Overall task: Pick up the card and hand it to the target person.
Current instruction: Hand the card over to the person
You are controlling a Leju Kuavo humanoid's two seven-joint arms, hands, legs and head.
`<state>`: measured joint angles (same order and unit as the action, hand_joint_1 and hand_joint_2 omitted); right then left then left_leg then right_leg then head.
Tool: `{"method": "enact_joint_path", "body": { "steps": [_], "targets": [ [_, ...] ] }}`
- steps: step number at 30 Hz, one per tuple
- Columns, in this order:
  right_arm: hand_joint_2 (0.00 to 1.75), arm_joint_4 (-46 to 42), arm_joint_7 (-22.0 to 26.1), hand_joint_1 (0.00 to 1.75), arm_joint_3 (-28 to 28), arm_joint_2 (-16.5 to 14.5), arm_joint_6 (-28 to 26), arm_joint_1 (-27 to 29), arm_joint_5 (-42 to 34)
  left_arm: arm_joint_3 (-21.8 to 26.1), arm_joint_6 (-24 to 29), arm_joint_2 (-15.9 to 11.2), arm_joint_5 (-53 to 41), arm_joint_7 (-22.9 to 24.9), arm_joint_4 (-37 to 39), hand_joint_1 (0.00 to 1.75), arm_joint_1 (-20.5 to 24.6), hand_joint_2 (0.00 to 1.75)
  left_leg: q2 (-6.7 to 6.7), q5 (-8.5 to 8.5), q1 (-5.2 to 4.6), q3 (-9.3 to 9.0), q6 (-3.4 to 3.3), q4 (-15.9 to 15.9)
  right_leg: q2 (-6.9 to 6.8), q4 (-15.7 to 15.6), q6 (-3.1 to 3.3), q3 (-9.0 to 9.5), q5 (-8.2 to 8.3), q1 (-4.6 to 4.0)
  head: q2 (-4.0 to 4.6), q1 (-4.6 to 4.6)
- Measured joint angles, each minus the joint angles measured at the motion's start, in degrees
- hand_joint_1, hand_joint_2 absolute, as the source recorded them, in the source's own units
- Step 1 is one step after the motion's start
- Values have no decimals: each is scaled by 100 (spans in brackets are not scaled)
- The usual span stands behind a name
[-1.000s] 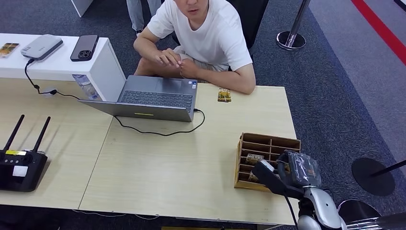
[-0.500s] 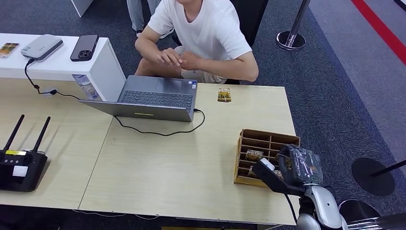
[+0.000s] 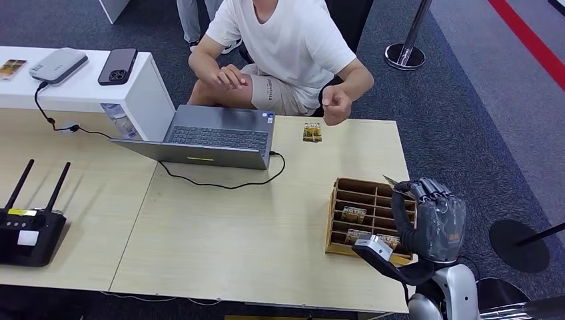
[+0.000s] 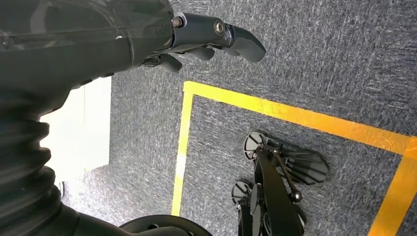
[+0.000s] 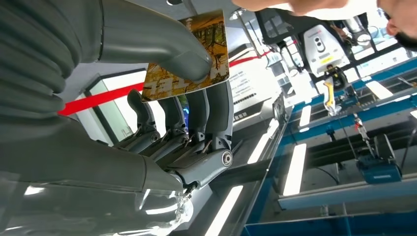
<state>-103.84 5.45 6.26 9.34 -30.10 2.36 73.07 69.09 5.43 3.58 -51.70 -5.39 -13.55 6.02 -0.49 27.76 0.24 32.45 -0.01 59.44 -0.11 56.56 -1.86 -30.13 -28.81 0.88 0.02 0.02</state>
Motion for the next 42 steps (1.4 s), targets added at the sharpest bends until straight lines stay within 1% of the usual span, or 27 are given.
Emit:
{"method": "enact_joint_path", "body": {
  "steps": [7, 16, 18, 20, 23, 25, 28, 32, 36, 42],
  "targets": [
    [175, 43, 116, 131, 165, -88, 61, -151, -14, 64, 1, 0, 22, -28, 0, 0, 1, 175, 0, 0, 0, 0, 0, 0, 0, 0, 0, 0, 0, 0, 0, 1],
    [175, 136, 133, 131, 282, -144, 79, -224, -11, 70, -1, 0, 27, -29, 0, 0, 1, 175, -1, 0, 0, 1, 0, 0, -1, 0, 0, 0, 0, 0, 0, 0],
    [175, 150, 169, 131, 313, -152, 138, -246, 78, 70, -3, 0, 24, -31, 0, 0, 1, 175, 0, 0, 0, 2, 0, 0, 0, 0, 0, 0, 0, 0, 0, 1],
    [175, 238, 236, 131, 393, -153, 218, -323, 343, 70, -18, 0, 0, -34, 0, 0, 3, 175, 1, 0, 0, 1, 0, 0, 1, 0, 0, 0, 0, 0, 0, 0],
    [175, 638, 311, 131, 641, -152, 151, -581, 814, 70, -45, 0, -64, -44, 0, 0, 8, 175, 2, -1, 1, -1, 1, -1, 2, 1, 0, 0, 1, 0, 0, 1],
    [175, 1096, 336, 131, 867, -169, -58, -824, 1022, 70, -60, 0, -96, -61, 0, 0, 13, 175, 1, -3, 1, -2, 1, 0, 1, 1, 0, 1, 1, -1, 0, 2],
    [175, 1879, 302, 131, 1194, -238, -424, -1177, 1228, 70, -84, 2, -125, -97, 0, 0, 16, 175, 1, -5, 1, -1, -1, 0, 1, 2, 0, 2, 1, -1, 0, 1],
    [175, 2602, 179, 131, 1405, -316, -619, -1570, 1314, 70, -86, 9, -151, -101, 0, 0, 23, 175, 0, -5, 1, -1, -1, 0, 0, 2, 0, 2, 1, -1, 0, 1],
    [175, 3015, 143, 131, 1497, -348, -700, -1809, 1308, 68, -85, 13, -174, -97, 0, 0, 28, 175, -1, -4, 1, -1, -1, 0, 0, 1, 0, 2, 1, 0, 0, 1],
    [175, 3278, 137, 131, 1574, -357, -734, -1934, 1305, 68, -85, 13, -176, -97, 0, 0, 32, 175, -1, -4, 1, -1, -1, 0, 0, 1, 0, 2, 1, 0, 0, 1]
  ]
}}
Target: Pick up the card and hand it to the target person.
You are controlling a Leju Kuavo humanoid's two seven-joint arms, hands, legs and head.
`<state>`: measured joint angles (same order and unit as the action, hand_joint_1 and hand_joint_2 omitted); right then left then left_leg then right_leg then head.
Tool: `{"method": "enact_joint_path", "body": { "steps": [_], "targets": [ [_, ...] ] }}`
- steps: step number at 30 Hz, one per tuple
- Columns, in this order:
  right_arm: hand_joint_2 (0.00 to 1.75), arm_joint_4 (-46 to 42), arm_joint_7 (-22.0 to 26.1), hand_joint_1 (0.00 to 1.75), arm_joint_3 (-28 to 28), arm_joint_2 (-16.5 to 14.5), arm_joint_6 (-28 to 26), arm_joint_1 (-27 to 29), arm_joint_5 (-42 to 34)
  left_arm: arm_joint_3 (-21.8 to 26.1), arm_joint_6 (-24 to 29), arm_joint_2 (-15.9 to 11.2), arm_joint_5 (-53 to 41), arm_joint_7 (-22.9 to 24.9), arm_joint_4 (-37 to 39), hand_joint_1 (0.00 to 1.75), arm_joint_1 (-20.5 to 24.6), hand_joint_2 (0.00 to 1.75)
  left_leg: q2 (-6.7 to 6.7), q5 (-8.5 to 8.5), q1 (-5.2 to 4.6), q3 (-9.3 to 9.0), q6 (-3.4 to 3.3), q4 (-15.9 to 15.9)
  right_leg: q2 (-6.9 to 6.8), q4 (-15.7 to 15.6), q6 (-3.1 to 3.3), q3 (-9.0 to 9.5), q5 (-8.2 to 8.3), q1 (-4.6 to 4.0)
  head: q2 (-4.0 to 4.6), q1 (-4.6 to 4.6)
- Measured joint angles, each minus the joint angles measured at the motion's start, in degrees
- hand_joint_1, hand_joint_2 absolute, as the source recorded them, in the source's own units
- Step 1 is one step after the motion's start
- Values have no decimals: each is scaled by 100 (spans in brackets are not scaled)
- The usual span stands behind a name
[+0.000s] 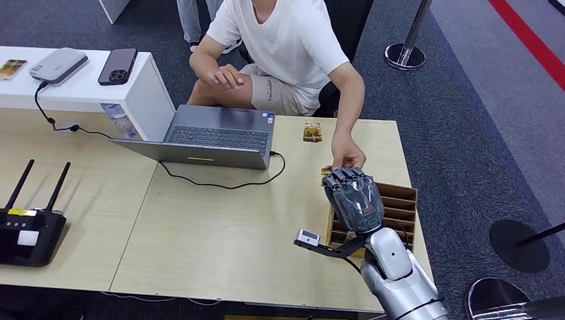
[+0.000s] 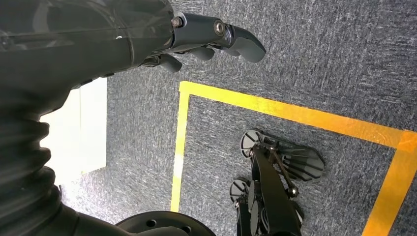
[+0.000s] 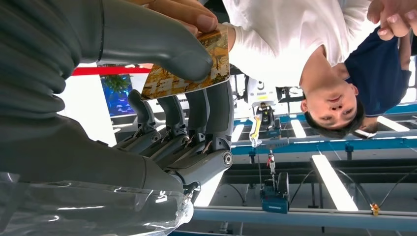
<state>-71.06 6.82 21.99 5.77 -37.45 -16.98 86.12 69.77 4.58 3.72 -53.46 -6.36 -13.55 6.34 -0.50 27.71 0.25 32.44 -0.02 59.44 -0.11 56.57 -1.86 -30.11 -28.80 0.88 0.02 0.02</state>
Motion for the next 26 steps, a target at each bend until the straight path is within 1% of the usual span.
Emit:
{"method": "enact_joint_path", "body": {
  "steps": [13, 17, 21, 26],
  "targets": [
    [175, 161, -21, 131, 57, 0, -39, -38, -27, 0, 1, 0, -5, 0, 0, 0, 0, 175, 0, 0, 0, 0, 0, 0, 0, 0, 0, 0, 0, 0, 0, 0],
    [175, 222, -64, 0, 58, 2, -79, -38, -34, -1, 8, 0, -22, -9, 0, 0, 0, 175, 0, 0, 0, 0, 0, 0, 0, 0, 0, 0, 0, 0, 0, 0],
    [175, 326, -127, 0, 58, 4, -149, -44, -69, -1, 45, 1, -16, -63, 0, 0, 1, 0, 0, 0, 0, 0, 0, 0, 0, 0, 0, 0, 0, 0, 0, 0],
    [175, 411, -137, 0, 57, 4, -176, -70, -121, 0, 43, 0, 1, -77, 0, 0, 3, 0, 0, 0, 0, 1, 0, 0, 0, 0, 0, 0, 0, 0, 0, 0]
  ]
}}
